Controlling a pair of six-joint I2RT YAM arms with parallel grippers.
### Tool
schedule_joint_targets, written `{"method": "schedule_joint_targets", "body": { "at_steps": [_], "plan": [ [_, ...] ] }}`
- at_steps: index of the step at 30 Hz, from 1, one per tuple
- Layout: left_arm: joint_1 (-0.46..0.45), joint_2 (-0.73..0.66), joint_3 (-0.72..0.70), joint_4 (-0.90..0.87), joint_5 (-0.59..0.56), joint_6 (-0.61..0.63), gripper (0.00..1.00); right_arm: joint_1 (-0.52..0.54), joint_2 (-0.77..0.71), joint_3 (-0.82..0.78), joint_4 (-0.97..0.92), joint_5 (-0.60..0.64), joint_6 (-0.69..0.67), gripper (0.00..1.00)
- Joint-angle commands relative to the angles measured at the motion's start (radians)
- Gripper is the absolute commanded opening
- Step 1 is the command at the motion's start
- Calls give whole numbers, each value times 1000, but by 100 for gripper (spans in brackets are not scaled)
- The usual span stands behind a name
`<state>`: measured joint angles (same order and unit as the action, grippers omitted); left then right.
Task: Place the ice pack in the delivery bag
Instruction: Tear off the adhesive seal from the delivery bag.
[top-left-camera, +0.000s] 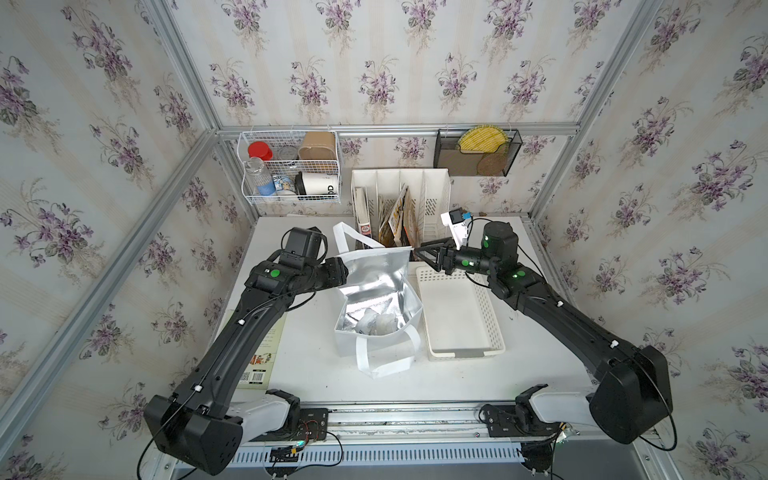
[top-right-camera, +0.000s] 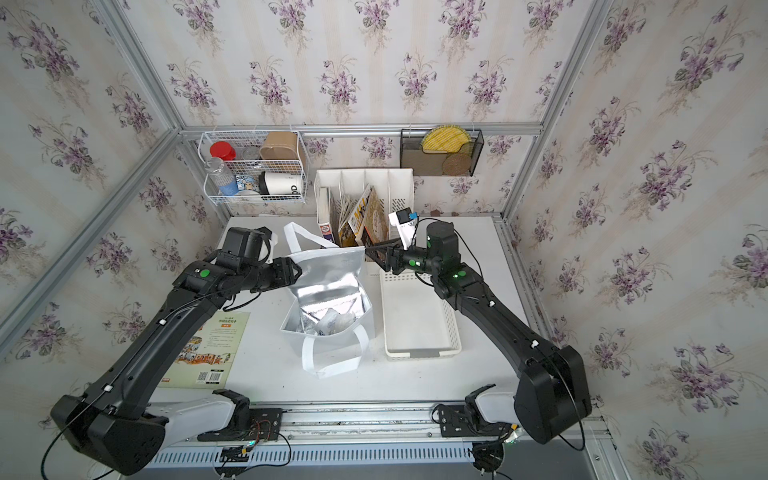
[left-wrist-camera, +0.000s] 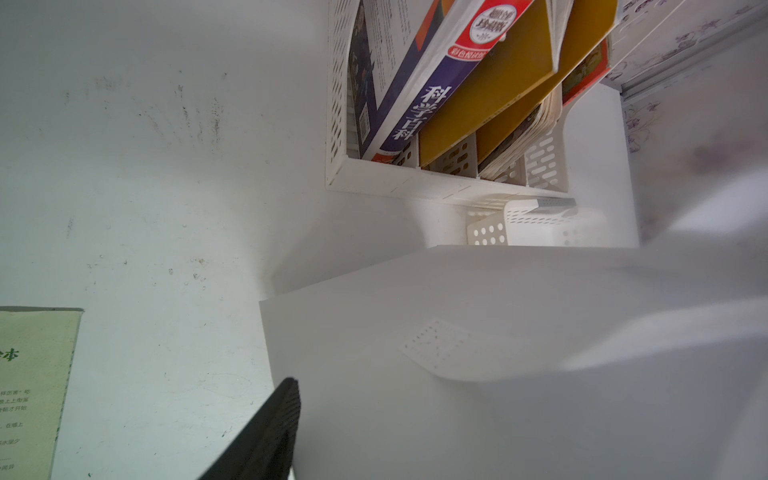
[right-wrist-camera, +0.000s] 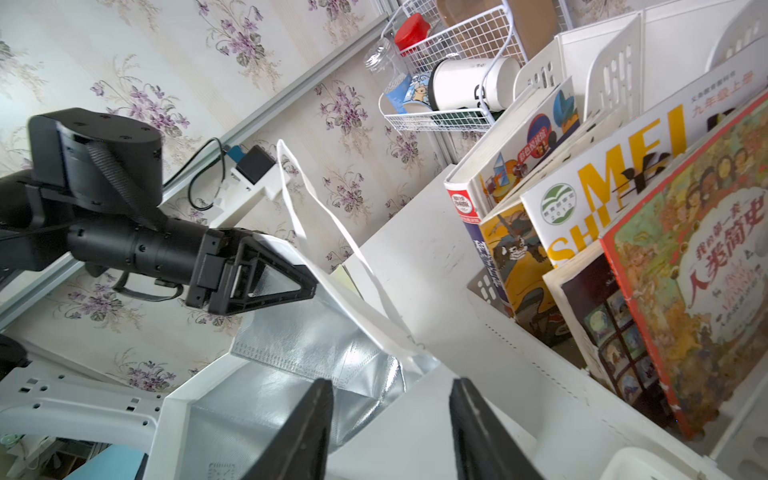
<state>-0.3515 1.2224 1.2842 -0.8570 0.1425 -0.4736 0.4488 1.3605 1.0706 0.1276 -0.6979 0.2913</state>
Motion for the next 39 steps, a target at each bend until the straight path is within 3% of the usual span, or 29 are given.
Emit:
{"method": "schedule_joint_targets", "body": {
  "at_steps": [1,9,25,39],
  "plan": [
    [1,-2,1,13,1,-4,62,2,25,29,-25,-13,-33,54],
    [1,2,4,12,3,-5,62,9,66,53,-18,-38,-33,47],
    [2,-1,-2,11,2,0,62,30,81,66,-31,-26,-27,17],
    [1,-2,-14,17,0,-1,62,35,60,81,-97,14,-21,4]
  ]
}}
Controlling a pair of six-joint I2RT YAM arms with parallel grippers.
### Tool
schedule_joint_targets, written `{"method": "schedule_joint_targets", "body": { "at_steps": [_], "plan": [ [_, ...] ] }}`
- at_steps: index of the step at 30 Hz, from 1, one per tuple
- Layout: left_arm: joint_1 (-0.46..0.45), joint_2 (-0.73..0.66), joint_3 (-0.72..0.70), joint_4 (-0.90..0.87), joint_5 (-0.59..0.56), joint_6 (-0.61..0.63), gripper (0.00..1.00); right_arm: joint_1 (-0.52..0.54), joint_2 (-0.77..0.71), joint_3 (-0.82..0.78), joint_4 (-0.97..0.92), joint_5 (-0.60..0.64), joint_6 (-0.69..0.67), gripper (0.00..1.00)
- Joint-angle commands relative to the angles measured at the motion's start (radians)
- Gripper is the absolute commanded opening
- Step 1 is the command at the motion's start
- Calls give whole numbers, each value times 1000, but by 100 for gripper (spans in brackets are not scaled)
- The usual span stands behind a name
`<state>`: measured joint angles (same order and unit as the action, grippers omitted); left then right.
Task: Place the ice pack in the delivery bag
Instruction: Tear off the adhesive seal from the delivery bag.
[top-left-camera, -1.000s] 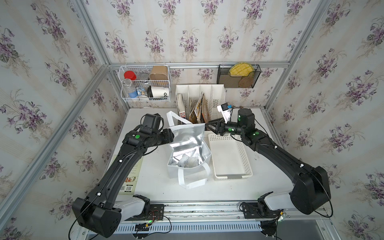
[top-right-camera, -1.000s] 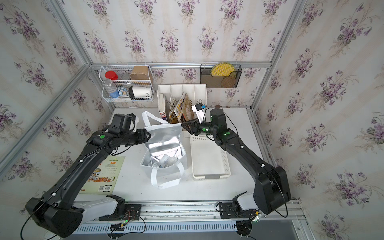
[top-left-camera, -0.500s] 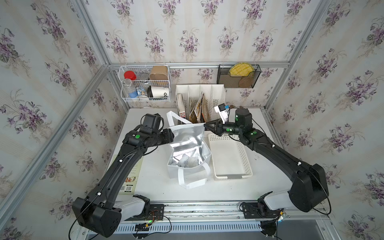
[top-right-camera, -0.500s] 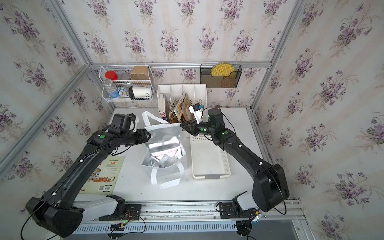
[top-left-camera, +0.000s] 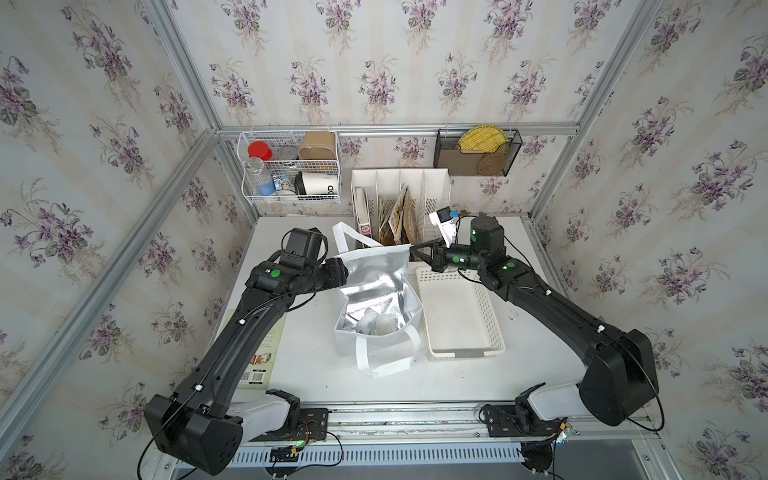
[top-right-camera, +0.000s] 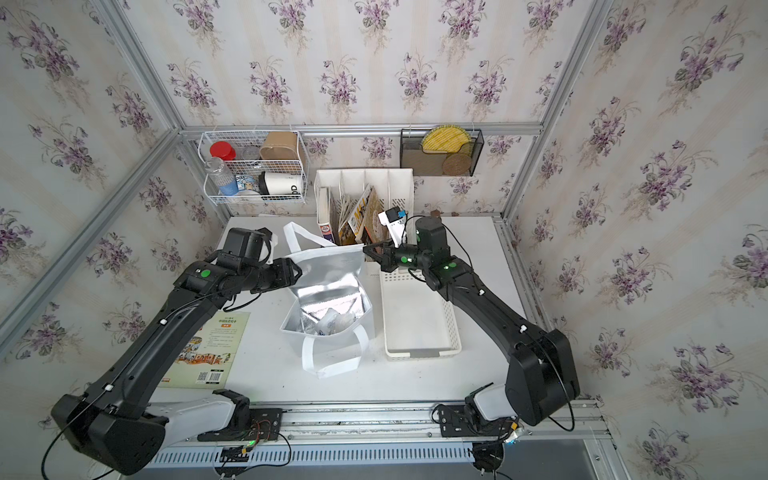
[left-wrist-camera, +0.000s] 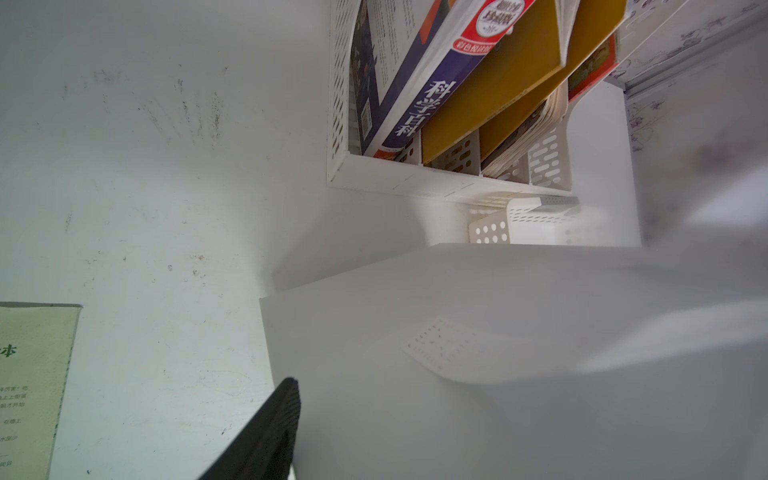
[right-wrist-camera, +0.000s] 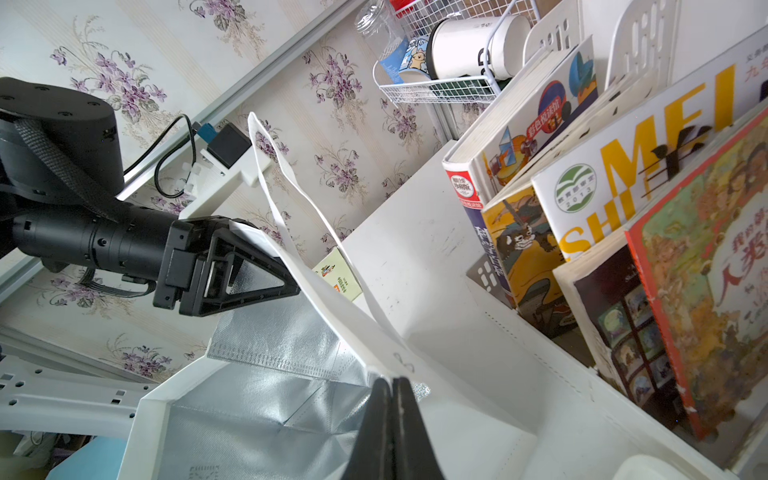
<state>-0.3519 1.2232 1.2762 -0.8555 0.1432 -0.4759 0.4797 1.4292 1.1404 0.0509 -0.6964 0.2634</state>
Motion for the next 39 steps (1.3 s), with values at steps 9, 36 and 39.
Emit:
{"method": "schedule_joint_targets", "body": {
  "at_steps": [9,36,39],
  "plan": [
    [1,1,-29,26,-2,-1,62,28,-31,51,-124,59,9,0],
    [1,11,-57,30,-4,-11,62,51,68,384,-544,145,124,0],
    [2,8,-58,29,-1,-12,62,50,67,394,-526,122,147,0]
  ]
}}
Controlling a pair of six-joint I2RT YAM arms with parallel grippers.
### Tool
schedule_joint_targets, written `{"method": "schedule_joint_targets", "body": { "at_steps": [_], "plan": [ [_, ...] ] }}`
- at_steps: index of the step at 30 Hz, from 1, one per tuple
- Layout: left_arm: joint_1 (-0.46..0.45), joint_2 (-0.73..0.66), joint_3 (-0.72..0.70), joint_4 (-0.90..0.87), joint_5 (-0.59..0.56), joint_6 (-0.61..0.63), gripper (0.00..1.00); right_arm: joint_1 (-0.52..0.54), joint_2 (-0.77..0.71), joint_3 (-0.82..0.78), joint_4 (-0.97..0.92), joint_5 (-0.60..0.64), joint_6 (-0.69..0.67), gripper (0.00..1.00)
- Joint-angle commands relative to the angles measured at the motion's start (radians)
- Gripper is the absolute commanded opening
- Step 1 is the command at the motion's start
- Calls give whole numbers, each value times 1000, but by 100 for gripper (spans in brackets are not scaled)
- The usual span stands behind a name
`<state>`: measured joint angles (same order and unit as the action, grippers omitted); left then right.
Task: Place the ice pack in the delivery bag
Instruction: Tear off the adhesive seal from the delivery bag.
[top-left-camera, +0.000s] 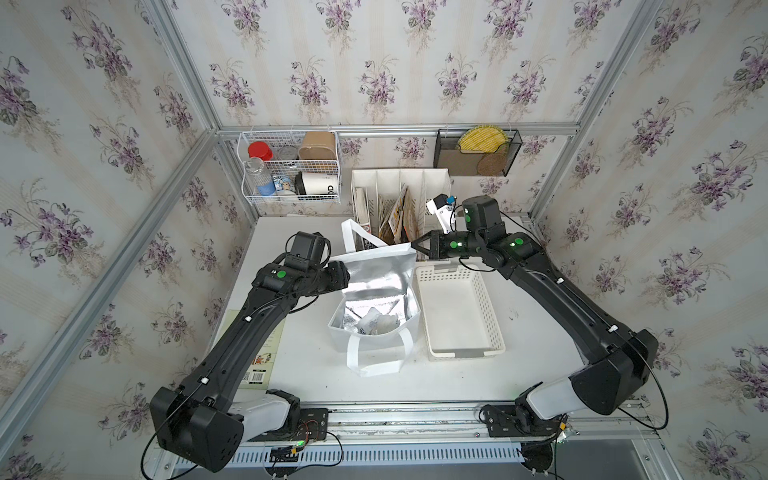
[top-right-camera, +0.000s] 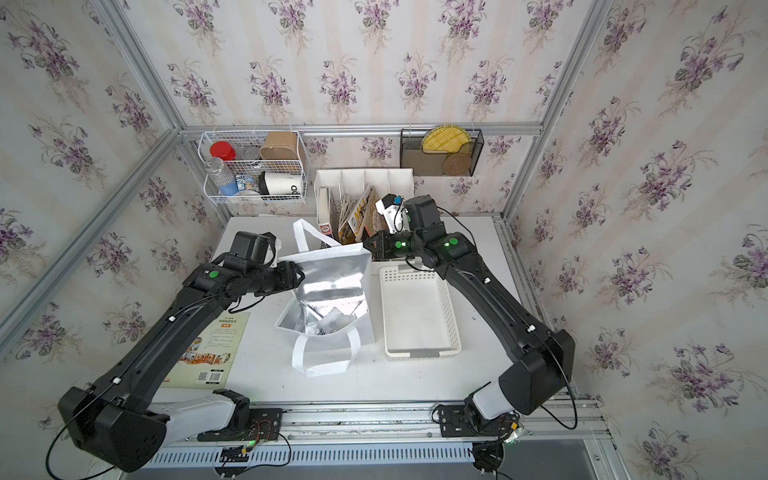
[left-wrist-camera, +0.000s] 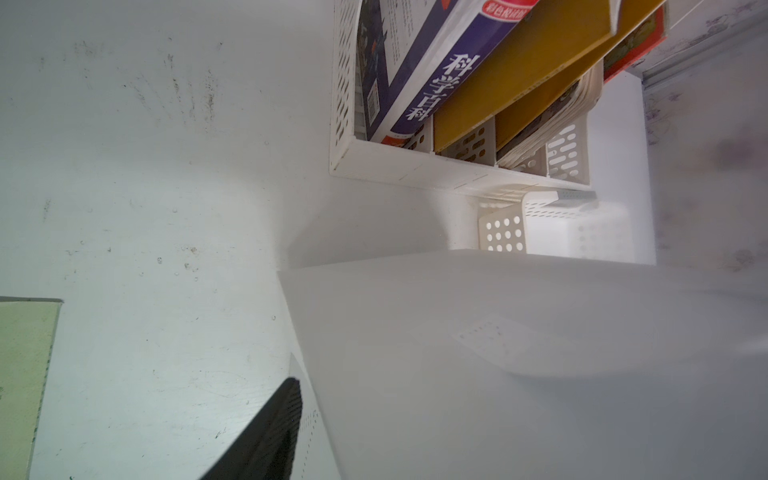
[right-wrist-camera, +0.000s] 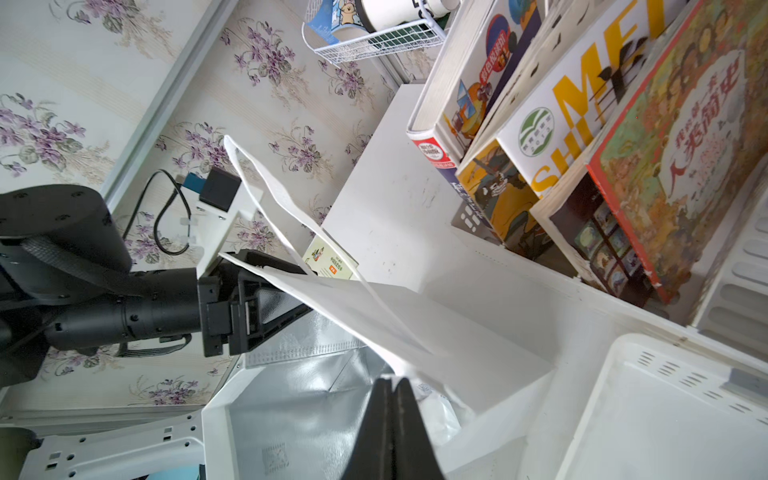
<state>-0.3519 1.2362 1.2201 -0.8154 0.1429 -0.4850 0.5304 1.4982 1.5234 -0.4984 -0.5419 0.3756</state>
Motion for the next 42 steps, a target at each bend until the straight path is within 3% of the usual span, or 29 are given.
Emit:
{"method": "schedule_joint_targets", "body": {
  "at_steps": [1,20,31,38,42],
  "plan": [
    [1,-6,-3,-11,0,-4,62,0,0,16,31,-40,40,0],
    [1,-24,-26,-7,3,-12,62,0,26,164,234,-165,139,0],
    [1,-31,-38,-6,3,-20,62,0,45,208,529,-215,285,0],
    [4,-30,-35,10,-15,-17,61,0,-3,197,630,-142,298,0],
    [4,-23,-17,-33,-17,-28,61,0,-118,91,519,46,188,0]
  ]
}}
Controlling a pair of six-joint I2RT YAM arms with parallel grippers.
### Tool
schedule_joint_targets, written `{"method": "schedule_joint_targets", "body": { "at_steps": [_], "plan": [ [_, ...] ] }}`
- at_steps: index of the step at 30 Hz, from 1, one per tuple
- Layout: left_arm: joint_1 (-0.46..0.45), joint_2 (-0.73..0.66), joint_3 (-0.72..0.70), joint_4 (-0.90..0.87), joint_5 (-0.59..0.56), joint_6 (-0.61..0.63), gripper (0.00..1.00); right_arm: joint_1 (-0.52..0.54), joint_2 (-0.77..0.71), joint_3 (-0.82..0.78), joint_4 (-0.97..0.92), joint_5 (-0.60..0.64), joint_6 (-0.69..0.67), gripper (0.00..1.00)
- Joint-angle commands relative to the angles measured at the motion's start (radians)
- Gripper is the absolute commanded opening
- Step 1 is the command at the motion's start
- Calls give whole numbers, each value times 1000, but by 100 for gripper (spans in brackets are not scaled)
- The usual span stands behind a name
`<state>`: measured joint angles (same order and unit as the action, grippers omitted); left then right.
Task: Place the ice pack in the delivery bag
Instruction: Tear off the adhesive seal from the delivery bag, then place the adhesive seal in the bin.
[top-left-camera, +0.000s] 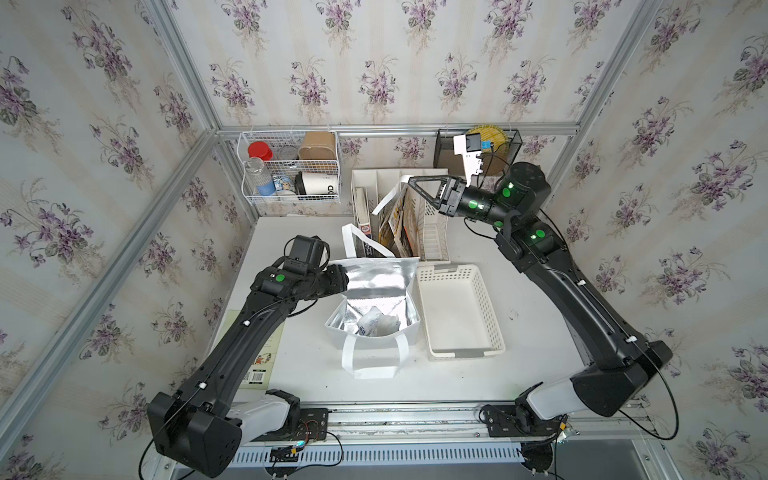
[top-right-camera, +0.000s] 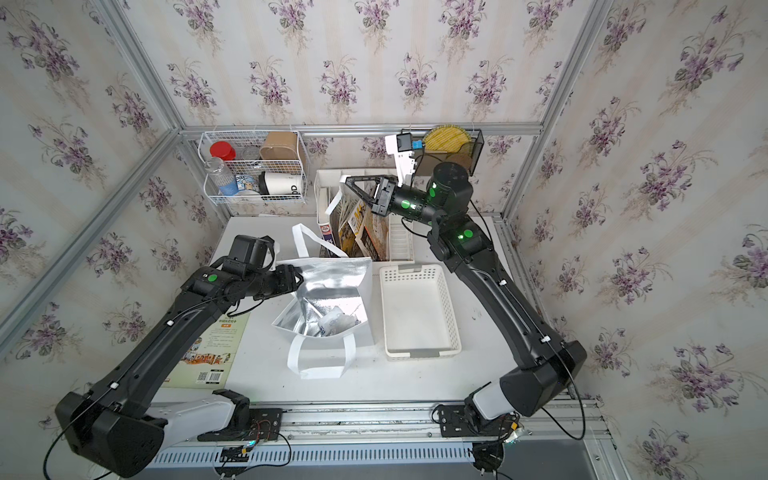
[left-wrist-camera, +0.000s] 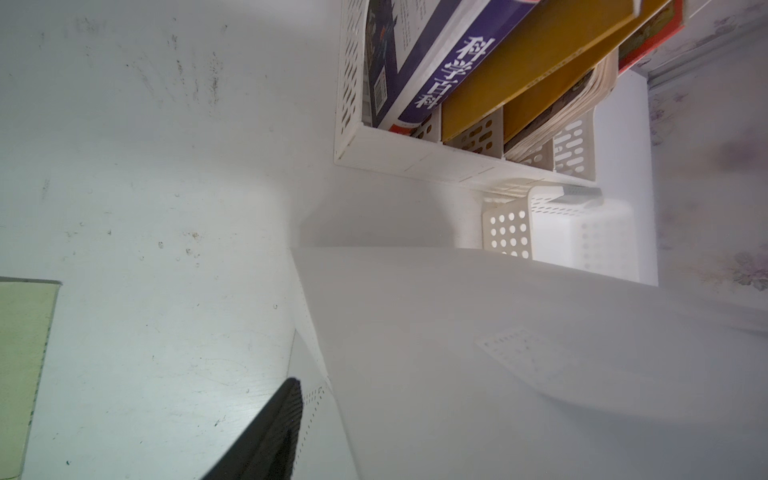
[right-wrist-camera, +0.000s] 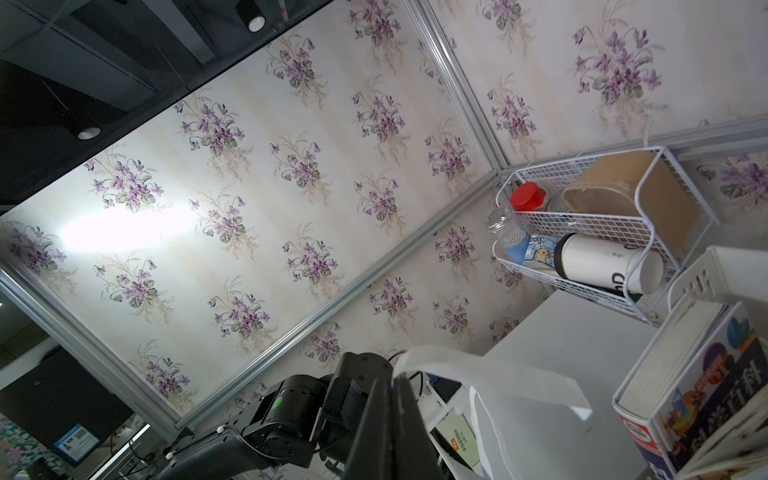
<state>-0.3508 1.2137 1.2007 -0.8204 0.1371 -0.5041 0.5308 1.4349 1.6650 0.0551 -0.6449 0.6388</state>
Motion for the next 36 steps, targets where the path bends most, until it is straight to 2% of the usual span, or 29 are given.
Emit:
{"method": "schedule_joint_targets", "body": {
  "at_steps": [1,7,11,14,18,25,29,36],
  "plan": [
    [3,-2,-6,-17,-1,-13,61,0,-96,-86,-69,209,-100,0],
    [7,-31,-28,36,-2,-16,62,0,-358,-401,-225,597,-195,0],
    [12,-19,36,-36,-20,-4,62,0,-488,-546,-332,715,-227,0],
    [13,-24,61,-91,-20,-11,62,0,-567,-627,-413,750,-235,0],
    [13,-71,-17,-33,-2,-39,62,-1,-653,-716,-501,761,-213,0],
    [12,-124,-35,-16,13,-24,63,0,-785,-885,-524,668,-79,0],
    [13,-149,-57,-26,21,-1,63,0,-806,-939,-511,638,-27,0],
    [13,-228,-65,-25,48,22,65,0,-776,-964,-540,710,-1,0]
  ]
}}
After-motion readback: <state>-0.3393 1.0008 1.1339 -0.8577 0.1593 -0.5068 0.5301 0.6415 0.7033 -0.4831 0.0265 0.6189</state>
